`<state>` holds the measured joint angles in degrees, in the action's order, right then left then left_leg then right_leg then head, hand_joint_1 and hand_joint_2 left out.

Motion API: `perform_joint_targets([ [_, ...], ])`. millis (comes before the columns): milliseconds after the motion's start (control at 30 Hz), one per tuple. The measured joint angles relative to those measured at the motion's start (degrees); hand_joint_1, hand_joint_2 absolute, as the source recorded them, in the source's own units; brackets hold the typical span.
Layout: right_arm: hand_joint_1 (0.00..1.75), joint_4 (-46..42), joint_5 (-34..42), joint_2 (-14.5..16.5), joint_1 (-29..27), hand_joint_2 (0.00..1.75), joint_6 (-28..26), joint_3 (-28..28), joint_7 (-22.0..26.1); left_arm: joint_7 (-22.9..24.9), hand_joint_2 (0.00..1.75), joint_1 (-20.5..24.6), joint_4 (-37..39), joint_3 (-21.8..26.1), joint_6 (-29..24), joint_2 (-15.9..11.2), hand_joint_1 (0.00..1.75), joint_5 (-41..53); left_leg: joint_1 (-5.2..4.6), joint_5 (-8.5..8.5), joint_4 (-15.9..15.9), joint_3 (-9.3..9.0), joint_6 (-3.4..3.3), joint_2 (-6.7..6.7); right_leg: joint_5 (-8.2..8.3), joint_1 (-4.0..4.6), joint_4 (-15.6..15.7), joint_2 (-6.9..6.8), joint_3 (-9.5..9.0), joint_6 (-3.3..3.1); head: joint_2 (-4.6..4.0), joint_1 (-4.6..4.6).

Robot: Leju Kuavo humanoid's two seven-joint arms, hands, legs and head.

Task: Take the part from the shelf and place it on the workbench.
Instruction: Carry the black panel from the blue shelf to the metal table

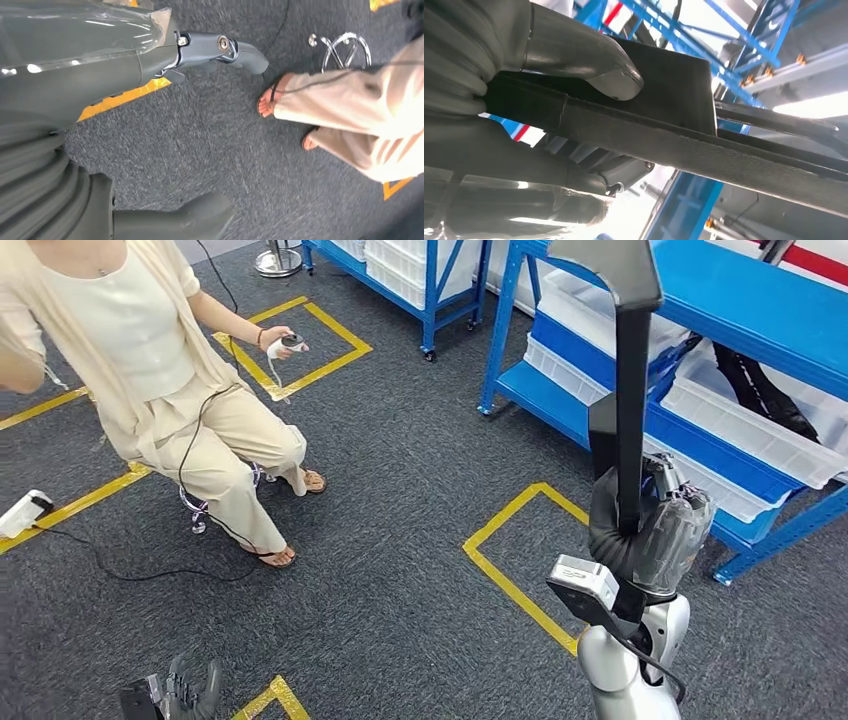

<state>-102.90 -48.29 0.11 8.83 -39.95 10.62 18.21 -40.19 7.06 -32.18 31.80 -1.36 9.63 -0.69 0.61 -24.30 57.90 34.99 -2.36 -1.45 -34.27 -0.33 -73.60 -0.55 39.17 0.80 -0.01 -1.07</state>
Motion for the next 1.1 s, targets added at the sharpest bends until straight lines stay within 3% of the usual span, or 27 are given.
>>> perform_joint_targets([
  [33,1.75,0.3,0.0,0.0,0.0,1.75,0.0,0.0,0.0,0.0,1.75,-0.1,0.0,0.0,0.0,0.0,0.0,0.0,-0.06,-0.01,0.0,-0.01,-0.01,-0.68,0.1,0.0,-1.0,0.14,0.71,0.23,0.01,-0.01],
  [67,1.75,0.5,0.0,0.0,0.1,1.75,0.0,0.0,0.0,0.0,1.75,-0.1,0.0,0.1,0.0,0.0,0.0,0.0,-0.11,-0.01,0.0,-0.07,-0.01,-1.34,1.2,0.0,0.6,0.32,0.19,0.6,0.0,-0.01],
  [133,1.75,0.9,-0.1,0.1,0.3,1.75,0.0,0.0,0.0,0.0,1.75,-0.1,0.0,0.1,0.0,0.0,0.0,0.1,-0.13,-0.04,0.1,-0.17,0.06,-2.54,4.86,-0.08,8.6,1.64,-3.18,1.25,0.0,-0.04],
  [200,1.75,1.2,-0.3,0.3,0.5,1.75,0.0,0.0,0.0,0.0,1.75,-0.1,0.0,0.1,0.1,0.0,0.0,0.2,-0.32,-0.1,0.2,-0.01,0.38,-3.48,7.38,-0.13,14.7,3.0,-5.82,1.14,0.0,0.01],
  [233,1.75,1.3,-0.4,0.5,0.5,1.75,0.0,0.0,0.1,0.0,1.75,-0.1,0.0,0.1,0.1,0.0,0.0,0.2,-0.35,-0.07,0.3,0.17,0.64,-3.85,7.79,-0.07,15.7,3.24,-6.21,0.91,0.0,0.03],
  [300,1.75,1.4,-0.7,0.7,0.5,1.75,0.0,0.0,0.1,0.0,1.75,-0.1,0.0,0.1,0.1,0.0,0.0,0.3,-0.22,-0.07,0.3,0.44,1.2,-4.26,8.08,-0.15,15.9,2.44,-6.32,0.38,0.0,0.07],
  [367,1.75,1.4,-0.9,1.0,0.5,1.75,0.0,-0.1,0.1,0.0,1.75,-0.1,0.0,0.1,0.1,0.0,0.0,0.3,-0.12,-1.27,2.1,1.23,1.7,-2.55,8.25,-0.5,16.3,1.64,-6.67,-0.31,0.01,0.16],
  [433,1.75,1.5,-1.0,1.2,0.5,1.75,0.0,-0.2,0.2,0.0,1.75,0.1,0.0,0.1,0.0,0.0,0.0,0.4,0.02,-4.36,7.9,3.99,2.24,-0.03,8.19,-0.53,16.4,0.74,-6.97,-0.93,0.01,0.31],
  [500,1.75,1.5,-1.1,1.3,0.4,1.75,0.0,-0.2,0.2,0.0,1.75,0.2,0.0,0.1,0.0,0.0,0.0,0.4,0.33,-6.96,14.7,7.59,2.77,0.84,8.04,-0.34,16.4,-0.2,-7.04,-1.2,0.01,0.38],
  [533,1.75,1.6,-1.1,1.3,0.4,1.75,0.0,-0.2,0.2,0.0,1.75,0.2,0.0,0.1,0.0,0.0,0.0,0.4,0.48,-7.02,16.3,8.55,2.97,1.0,7.97,-0.3,16.4,-0.66,-7.07,-1.26,0.0,0.39],
  [567,1.75,1.7,-1.1,1.3,0.3,1.75,0.0,-0.2,0.3,0.0,1.75,0.1,0.1,0.1,0.0,0.0,0.0,0.4,0.65,-6.08,15.7,8.42,3.12,1.18,7.91,-0.29,16.4,-1.09,-7.11,-1.29,0.0,0.4],
  [600,1.75,1.8,-1.1,1.3,0.3,1.75,0.0,-0.2,0.3,0.0,1.75,0.1,0.1,0.1,0.0,0.0,0.0,0.4,0.8,-4.34,13.0,7.16,3.21,1.57,7.81,-0.28,16.4,-1.5,-7.2,-1.28,-0.01,0.4],
  [667,1.75,1.9,-1.1,1.3,0.3,1.75,0.0,-0.3,0.3,0.0,1.75,0.3,0.1,0.1,0.0,0.0,0.0,0.4,0.75,-1.04,5.3,3.15,3.12,3.66,7.5,0.01,16.3,-2.19,-7.41,-0.94,0.0,0.43],
  [733,1.75,1.9,-1.2,1.3,0.3,1.75,0.0,-0.3,0.3,0.0,1.75,0.5,0.1,0.1,0.0,0.0,0.0,0.4,0.36,0.0,1.1,1.06,2.6,4.88,7.2,0.46,16.3,-2.89,-7.5,-0.4,0.0,0.25],
  [800,1.75,1.9,-1.4,1.3,0.2,1.75,0.0,-0.3,0.3,0.0,1.75,0.6,0.1,0.1,0.0,0.0,0.0,0.5,-0.03,-0.02,0.7,1.09,1.85,3.94,7.0,0.63,16.3,-3.81,-7.55,0.17,0.0,0.01],
  [867,1.75,1.8,-1.6,1.3,0.0,1.75,0.0,-0.3,0.4,0.0,1.75,0.7,0.1,0.1,0.0,0.1,0.0,0.7,-0.05,0.34,0.1,0.77,1.02,2.99,6.15,0.48,15.1,-3.38,-7.06,0.65,-0.01,-0.03],
  [900,1.75,1.8,-1.7,1.3,-0.1,1.75,0.0,-0.4,0.3,0.0,1.75,0.8,0.1,0.1,-0.1,0.1,0.0,0.8,0.03,0.55,-0.2,0.58,0.59,2.55,5.14,0.4,13.1,-2.51,-6.13,0.68,-0.01,-0.07],
  [1000,1.75,1.7,-1.9,1.3,-0.8,1.75,0.0,-0.5,0.3,0.0,1.75,0.9,0.1,0.1,-0.1,0.1,0.0,0.8,0.04,0.68,-0.4,0.48,-0.02,1.0,1.14,-0.04,2.2,-0.1,-0.4,0.28,0.0,-0.21],
  [1033,1.75,1.7,-1.9,1.3,-1.1,1.75,0.0,-0.5,0.3,0.0,1.75,0.9,0.1,0.1,-0.1,0.2,0.0,0.8,0.03,0.66,-0.3,0.48,-0.04,0.34,0.71,-0.14,0.0,0.11,0.98,0.47,0.01,-0.2],
  [1067,1.75,1.7,-1.9,1.2,-1.3,1.75,0.0,-0.6,0.3,0.0,1.75,0.9,0.2,0.0,-0.1,0.2,0.0,0.8,0.03,0.65,-0.3,0.47,-0.03,-0.3,1.23,-0.25,0.0,0.23,1.25,0.89,0.01,-0.22],
  [1100,1.75,1.7,-2.0,1.2,-1.5,1.75,0.0,-0.7,0.3,0.0,1.75,0.9,0.2,0.0,-0.2,0.2,0.0,0.8,0.04,0.63,-0.2,0.45,0.0,-0.93,2.5,-0.42,2.1,0.39,0.4,1.43,0.0,-0.22],
])
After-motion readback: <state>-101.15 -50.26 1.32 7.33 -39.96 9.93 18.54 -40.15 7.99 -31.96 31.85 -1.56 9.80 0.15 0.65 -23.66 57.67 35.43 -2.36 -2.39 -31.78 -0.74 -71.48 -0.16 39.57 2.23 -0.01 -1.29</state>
